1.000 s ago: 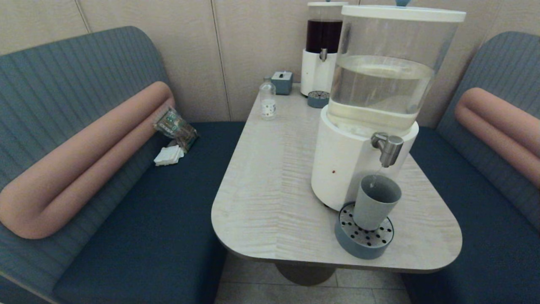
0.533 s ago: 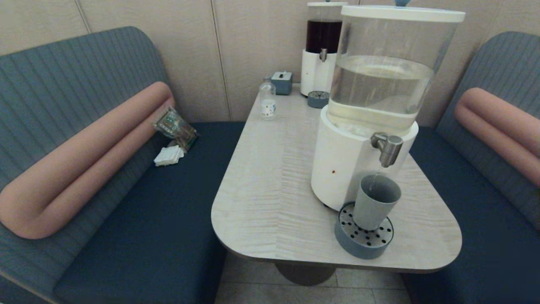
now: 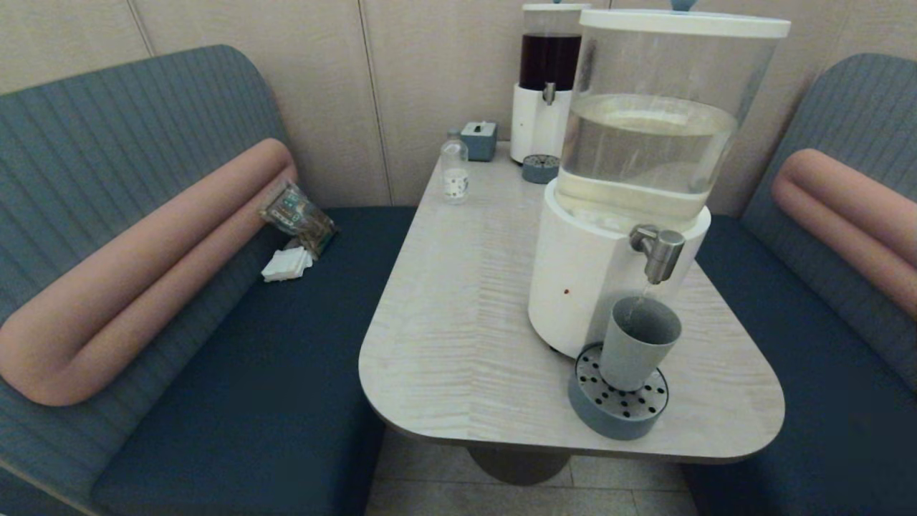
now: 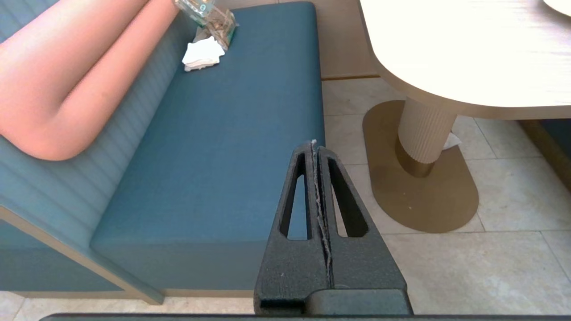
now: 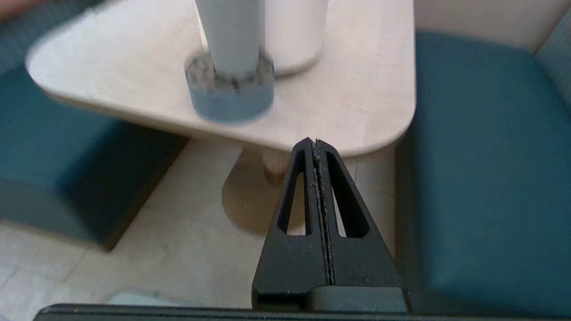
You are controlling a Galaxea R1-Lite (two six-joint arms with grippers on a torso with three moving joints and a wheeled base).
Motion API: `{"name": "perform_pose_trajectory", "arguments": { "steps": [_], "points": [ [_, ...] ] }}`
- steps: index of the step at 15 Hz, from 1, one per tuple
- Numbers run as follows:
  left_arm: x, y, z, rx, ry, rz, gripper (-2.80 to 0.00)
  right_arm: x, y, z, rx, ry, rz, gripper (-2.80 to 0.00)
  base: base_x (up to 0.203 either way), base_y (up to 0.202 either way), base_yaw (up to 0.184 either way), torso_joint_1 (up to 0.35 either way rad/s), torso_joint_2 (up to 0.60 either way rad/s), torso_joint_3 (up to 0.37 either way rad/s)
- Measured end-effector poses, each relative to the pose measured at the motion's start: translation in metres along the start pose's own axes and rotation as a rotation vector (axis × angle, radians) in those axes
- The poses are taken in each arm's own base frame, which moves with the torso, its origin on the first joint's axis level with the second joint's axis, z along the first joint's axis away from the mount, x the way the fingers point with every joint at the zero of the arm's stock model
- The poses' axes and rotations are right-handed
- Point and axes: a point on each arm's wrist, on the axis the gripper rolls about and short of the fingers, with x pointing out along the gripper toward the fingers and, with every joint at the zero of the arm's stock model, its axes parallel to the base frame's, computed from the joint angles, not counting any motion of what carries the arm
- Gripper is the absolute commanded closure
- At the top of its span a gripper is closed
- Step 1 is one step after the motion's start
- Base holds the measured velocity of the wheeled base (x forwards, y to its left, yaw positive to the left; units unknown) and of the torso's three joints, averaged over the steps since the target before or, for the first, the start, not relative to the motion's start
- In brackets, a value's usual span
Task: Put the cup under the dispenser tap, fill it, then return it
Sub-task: Turn off the faucet
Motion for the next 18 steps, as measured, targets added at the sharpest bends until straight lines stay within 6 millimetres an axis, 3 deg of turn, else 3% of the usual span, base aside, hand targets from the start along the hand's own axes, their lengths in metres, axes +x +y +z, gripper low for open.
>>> {"name": "perform_pose_trajectory", "arguments": {
  "steps": [9, 18],
  "points": [
    [0.000, 0.000, 0.000, 0.000, 0.000, 0.000, 0.00, 0.006, -0.004, -0.022, 0.019, 0.080, -0.161, 0.00, 0.000, 0.000, 0.000, 0.000, 0.00, 0.000],
    [-0.002, 0.000, 0.006, 0.024, -0.017, -0.012, 0.00, 0.008, -0.005, -0.024, 0.040, 0.075, -0.185, 0.00, 0.000, 0.000, 0.000, 0.000, 0.00, 0.000]
  ]
}}
